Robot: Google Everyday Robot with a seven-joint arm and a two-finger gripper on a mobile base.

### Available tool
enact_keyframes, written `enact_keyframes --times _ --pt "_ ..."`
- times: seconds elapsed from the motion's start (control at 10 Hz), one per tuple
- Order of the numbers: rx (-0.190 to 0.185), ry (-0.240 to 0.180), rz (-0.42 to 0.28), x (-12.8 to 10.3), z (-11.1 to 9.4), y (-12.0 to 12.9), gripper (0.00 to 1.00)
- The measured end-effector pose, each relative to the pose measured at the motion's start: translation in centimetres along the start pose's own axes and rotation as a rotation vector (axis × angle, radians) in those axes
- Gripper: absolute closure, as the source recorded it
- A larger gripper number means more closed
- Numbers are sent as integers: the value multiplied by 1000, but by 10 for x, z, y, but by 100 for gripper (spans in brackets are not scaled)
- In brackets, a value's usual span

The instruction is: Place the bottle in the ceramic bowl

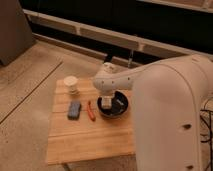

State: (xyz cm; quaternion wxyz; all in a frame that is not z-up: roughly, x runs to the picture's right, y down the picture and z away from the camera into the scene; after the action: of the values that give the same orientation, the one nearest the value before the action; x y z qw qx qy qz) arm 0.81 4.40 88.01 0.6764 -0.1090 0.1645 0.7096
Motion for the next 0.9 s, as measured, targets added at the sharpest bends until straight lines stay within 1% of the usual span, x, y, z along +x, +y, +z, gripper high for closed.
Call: enact_keyframes --times 0.1,0.2,0.3,0.4,0.5,0.6,0.7,0.9 --pt "13 7 0 -1 2 0 100" --pt "47 -5 6 -10 -2 -2 94" --pt "71 -15 11 -13 -4 -4 88" --pt "100 -34 17 -16 -10 -6 77" --pt "122 -43 21 -16 -13 -6 65" --pt "137 -42 20 -12 -12 -6 57" --pt "141 -38 21 -9 -12 -4 49" --pt "142 -12 25 3 -6 -1 29"
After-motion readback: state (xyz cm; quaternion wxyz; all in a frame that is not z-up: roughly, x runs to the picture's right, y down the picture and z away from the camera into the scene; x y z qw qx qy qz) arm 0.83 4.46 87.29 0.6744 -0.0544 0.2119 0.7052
